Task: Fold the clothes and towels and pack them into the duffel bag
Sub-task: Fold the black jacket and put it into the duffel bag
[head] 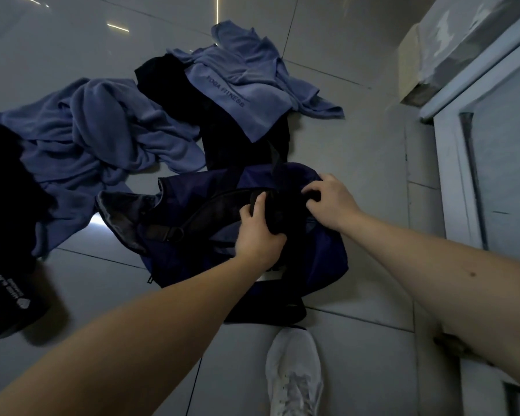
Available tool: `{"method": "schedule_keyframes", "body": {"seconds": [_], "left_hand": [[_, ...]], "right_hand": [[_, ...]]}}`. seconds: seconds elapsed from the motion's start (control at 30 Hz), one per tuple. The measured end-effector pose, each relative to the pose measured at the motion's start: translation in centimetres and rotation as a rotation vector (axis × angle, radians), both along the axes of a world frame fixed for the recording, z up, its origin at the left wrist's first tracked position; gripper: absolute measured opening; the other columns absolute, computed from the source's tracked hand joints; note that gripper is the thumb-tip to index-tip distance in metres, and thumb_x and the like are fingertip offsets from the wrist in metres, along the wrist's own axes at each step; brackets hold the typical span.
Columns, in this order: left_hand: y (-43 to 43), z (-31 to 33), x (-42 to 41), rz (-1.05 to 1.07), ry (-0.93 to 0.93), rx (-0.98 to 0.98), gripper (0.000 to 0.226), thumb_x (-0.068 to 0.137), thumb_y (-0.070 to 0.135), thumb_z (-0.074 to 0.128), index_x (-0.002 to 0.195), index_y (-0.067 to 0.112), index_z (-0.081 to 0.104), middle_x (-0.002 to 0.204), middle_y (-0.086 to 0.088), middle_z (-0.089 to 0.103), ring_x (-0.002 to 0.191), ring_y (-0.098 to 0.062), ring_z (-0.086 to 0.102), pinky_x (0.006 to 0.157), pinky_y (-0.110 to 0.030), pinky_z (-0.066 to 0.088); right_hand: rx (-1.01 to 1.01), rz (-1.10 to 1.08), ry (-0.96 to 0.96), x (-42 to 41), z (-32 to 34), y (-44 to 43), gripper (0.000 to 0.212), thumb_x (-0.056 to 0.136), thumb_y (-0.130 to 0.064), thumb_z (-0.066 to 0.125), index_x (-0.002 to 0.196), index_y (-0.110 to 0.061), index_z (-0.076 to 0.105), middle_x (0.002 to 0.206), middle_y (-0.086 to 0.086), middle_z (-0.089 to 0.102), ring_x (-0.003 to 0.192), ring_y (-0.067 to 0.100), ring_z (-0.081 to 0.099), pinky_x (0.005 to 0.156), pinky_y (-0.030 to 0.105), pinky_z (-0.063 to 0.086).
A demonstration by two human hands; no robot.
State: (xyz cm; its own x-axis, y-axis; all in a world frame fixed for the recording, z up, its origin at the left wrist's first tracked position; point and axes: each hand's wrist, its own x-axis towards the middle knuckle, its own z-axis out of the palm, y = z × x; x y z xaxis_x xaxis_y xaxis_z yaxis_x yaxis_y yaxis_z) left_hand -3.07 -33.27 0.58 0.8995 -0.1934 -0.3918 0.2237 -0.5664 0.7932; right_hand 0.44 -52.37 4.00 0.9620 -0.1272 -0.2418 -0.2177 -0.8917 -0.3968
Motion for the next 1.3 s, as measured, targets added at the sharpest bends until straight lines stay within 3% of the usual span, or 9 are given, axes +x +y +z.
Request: {"method": "schedule_keyframes", "body": {"seconds": [0.1, 0.47, 0.7, 0.77, 0.93, 1.07, 1.17, 1.23, 1.3], "left_hand": [[-2.4, 0.0, 1.0, 0.201, 0.144, -0.182, 0.089, 0.085, 0.02, 0.069, 0.154, 0.038, 0.016, 0.149, -0.005, 0.023, 0.118, -0.027, 0.05, 0.097, -0.035, 0.047], [-4.0, -2.5, 0.4, 0.223, 0.109, -0.025, 0.092, 0.087, 0.011, 0.064, 0.154, 0.038, 0.007, 0.159, -0.006, 0.008, 0.136, -0.034, 0.039, 0.104, -0.048, 0.045], [-4.2, -2.4, 0.0, 0.239, 0.12, -0.068, 0.099, 0.086, 0.017, 0.074, 0.156, 0.036, 0.007, 0.159, -0.005, 0.007, 0.139, -0.031, 0.036, 0.111, -0.048, 0.041], [-4.1, -2.5, 0.3, 0.269, 0.143, -0.118, 0.1, 0.084, 0.018, 0.077, 0.155, 0.035, 0.008, 0.158, -0.005, 0.01, 0.137, -0.032, 0.038, 0.11, -0.047, 0.042], [-3.9, -2.6, 0.7, 0.295, 0.172, -0.184, 0.102, 0.082, 0.022, 0.079, 0.155, 0.036, 0.009, 0.154, -0.003, 0.014, 0.135, -0.031, 0.04, 0.11, -0.046, 0.042], [-3.4, -3.0, 1.0, 0.265, 0.161, -0.174, 0.101, 0.083, 0.02, 0.078, 0.155, 0.035, 0.009, 0.155, -0.005, 0.012, 0.136, -0.032, 0.038, 0.112, -0.043, 0.039], [-3.3, -3.0, 1.0, 0.246, 0.154, -0.151, 0.101, 0.083, 0.02, 0.078, 0.155, 0.034, 0.01, 0.156, -0.005, 0.01, 0.138, -0.033, 0.036, 0.114, -0.043, 0.037], [-3.3, -3.0, 0.9, 0.24, 0.15, -0.143, 0.102, 0.081, 0.02, 0.079, 0.155, 0.034, 0.01, 0.157, -0.005, 0.01, 0.137, -0.033, 0.037, 0.113, -0.044, 0.038], [-3.3, -3.1, 0.8, 0.236, 0.144, -0.134, 0.103, 0.08, 0.021, 0.08, 0.155, 0.035, 0.01, 0.157, -0.005, 0.01, 0.137, -0.033, 0.038, 0.113, -0.045, 0.039]], "right_hand": [[0.041, -0.001, 0.028, -0.3, 0.1, -0.2, 0.036, 0.084, -0.011, 0.067, 0.119, -0.017, 0.07, 0.135, 0.007, 0.048, 0.12, 0.027, 0.054, 0.101, 0.025, 0.04], [-0.359, -0.004, 0.038, -5.3, -1.3, 2.0, 0.085, 0.074, -0.013, 0.076, 0.143, -0.024, 0.028, 0.16, 0.014, -0.001, 0.137, 0.041, 0.023, 0.108, 0.047, 0.04], [-0.376, -0.108, 0.086, -6.6, -2.5, 1.6, 0.082, 0.078, -0.036, 0.081, 0.141, -0.026, 0.03, 0.151, 0.012, 0.019, 0.124, 0.036, 0.042, 0.087, 0.044, 0.051], [-0.37, -0.146, 0.104, -6.7, -2.9, 1.9, 0.076, 0.079, -0.027, 0.079, 0.138, -0.024, 0.033, 0.143, 0.012, 0.026, 0.118, 0.035, 0.045, 0.082, 0.043, 0.051], [-0.359, -0.194, 0.122, -6.1, -2.6, 2.5, 0.074, 0.075, -0.018, 0.078, 0.136, -0.022, 0.037, 0.15, 0.014, 0.021, 0.128, 0.038, 0.037, 0.1, 0.043, 0.043], [-0.468, 0.036, -0.152, -6.9, -1.6, 1.8, 0.061, 0.073, -0.02, 0.076, 0.127, -0.016, 0.049, 0.152, 0.014, 0.028, 0.136, 0.037, 0.03, 0.109, 0.048, 0.034], [-0.444, 0.338, -0.348, -7.9, -1.2, 0.9, 0.039, 0.068, -0.011, 0.079, 0.104, -0.016, 0.065, 0.116, 0.005, 0.059, 0.105, 0.03, 0.052, 0.082, 0.042, 0.04], [-0.448, 0.548, -0.337, -8.5, -1.6, 0.5, 0.027, 0.068, -0.006, 0.079, 0.092, -0.015, 0.071, 0.093, 0.002, 0.065, 0.085, 0.027, 0.057, 0.069, 0.038, 0.04], [-0.545, 0.656, -0.155, -8.9, -1.7, 1.1, 0.025, 0.077, -0.016, 0.076, 0.102, -0.017, 0.072, 0.098, 0.0, 0.068, 0.088, 0.024, 0.06, 0.074, 0.036, 0.04]]}}
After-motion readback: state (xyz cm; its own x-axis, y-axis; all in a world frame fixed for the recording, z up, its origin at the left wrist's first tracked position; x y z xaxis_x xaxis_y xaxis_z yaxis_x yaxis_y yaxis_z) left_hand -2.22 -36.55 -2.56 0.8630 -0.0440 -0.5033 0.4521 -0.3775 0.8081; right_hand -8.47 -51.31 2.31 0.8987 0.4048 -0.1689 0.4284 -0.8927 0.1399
